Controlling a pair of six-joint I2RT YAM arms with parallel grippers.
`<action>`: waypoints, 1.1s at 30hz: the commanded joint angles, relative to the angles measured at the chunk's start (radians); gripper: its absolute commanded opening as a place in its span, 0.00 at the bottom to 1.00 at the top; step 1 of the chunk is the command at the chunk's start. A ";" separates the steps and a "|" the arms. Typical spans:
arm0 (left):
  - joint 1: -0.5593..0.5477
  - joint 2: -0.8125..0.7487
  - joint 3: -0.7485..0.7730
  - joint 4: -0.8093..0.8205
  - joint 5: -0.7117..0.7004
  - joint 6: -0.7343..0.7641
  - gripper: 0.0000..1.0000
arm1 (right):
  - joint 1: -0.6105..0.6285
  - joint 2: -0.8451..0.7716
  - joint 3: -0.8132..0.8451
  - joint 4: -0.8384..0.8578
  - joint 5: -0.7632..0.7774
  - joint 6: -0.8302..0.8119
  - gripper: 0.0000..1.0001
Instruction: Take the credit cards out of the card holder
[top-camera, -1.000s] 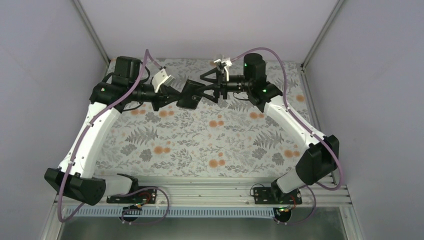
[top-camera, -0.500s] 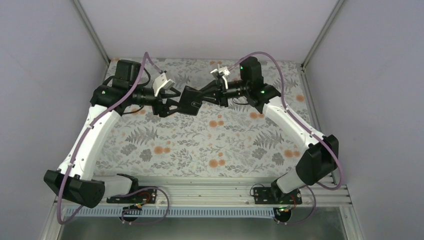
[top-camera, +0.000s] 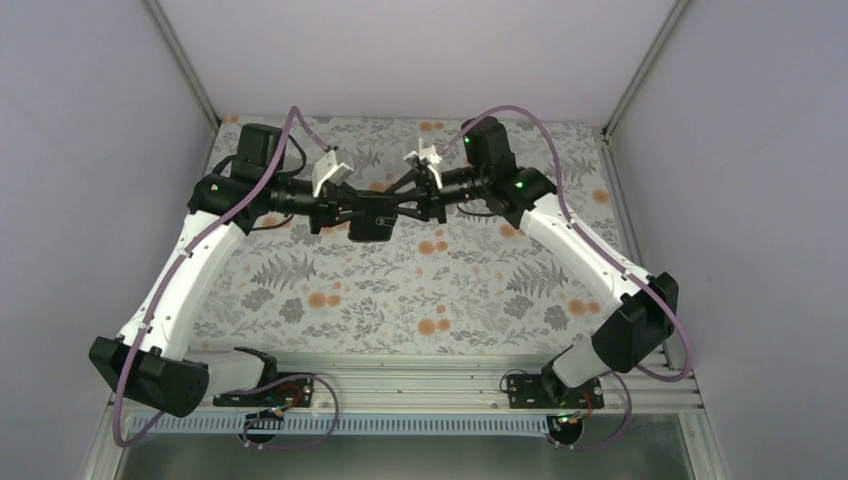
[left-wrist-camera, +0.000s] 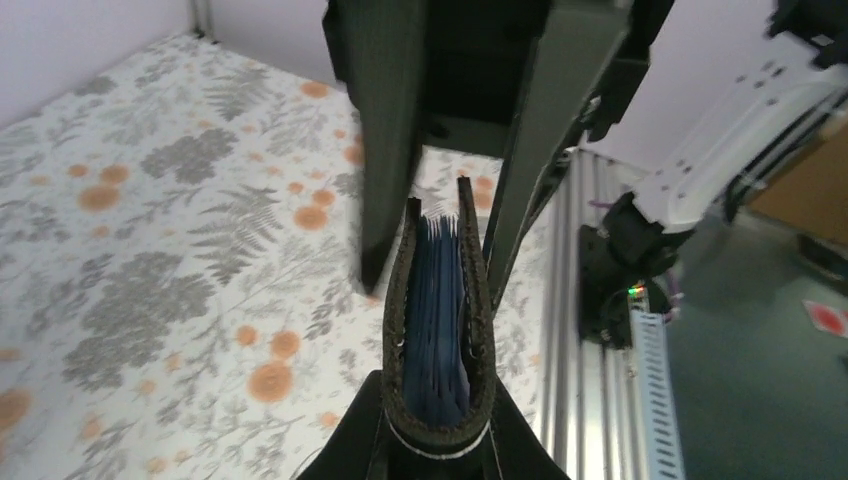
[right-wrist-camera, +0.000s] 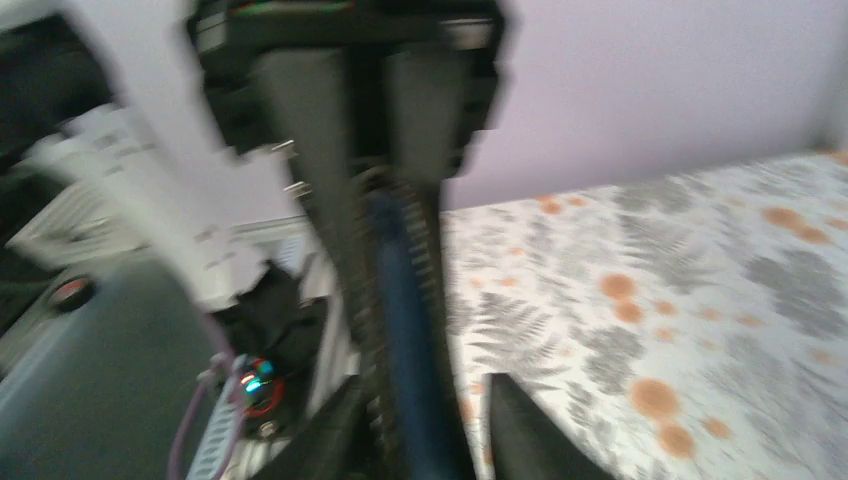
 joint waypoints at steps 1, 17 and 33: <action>-0.003 -0.025 -0.009 0.113 -0.173 -0.183 0.02 | -0.013 -0.025 0.060 0.136 0.376 0.221 0.45; 0.034 0.024 0.049 0.198 -0.542 -0.442 0.02 | 0.295 0.058 0.077 0.190 1.095 0.691 0.37; 0.053 0.015 0.037 0.208 -0.457 -0.444 0.02 | 0.304 0.238 0.205 0.151 1.086 0.673 0.33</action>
